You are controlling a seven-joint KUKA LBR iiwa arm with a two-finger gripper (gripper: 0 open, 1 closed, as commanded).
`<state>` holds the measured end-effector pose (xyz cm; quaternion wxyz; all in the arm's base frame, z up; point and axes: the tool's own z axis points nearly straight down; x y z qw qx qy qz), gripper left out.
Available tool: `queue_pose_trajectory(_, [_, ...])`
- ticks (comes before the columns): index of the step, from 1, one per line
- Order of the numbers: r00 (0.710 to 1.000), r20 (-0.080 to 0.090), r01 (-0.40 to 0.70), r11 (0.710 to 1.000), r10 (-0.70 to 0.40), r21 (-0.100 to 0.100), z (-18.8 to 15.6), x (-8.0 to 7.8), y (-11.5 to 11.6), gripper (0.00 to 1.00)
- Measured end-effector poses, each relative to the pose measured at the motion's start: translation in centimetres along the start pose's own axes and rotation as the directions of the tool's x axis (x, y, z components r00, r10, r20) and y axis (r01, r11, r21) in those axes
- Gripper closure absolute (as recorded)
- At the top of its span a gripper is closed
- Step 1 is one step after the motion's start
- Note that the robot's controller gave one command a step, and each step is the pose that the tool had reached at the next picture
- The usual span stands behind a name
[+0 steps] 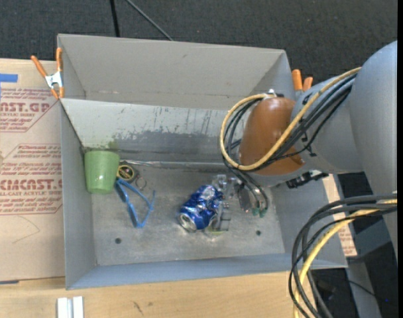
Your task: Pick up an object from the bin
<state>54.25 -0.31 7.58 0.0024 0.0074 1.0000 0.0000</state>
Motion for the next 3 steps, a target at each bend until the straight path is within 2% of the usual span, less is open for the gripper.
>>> queue_pose_trajectory(1, [0.998, 0.005, 0.059, 0.998, -0.059, 0.002, -18.7, 3.2, -3.0, 1.0])
queue_pose_trajectory(2, [0.997, 0.001, 0.076, 0.997, -0.076, 0.0, -20.9, 3.5, -1.7, 1.0])
queue_pose_trajectory(3, [0.951, -0.001, 0.31, 0.951, -0.31, 0.0, -20.9, 3.2, -1.8, 1.0])
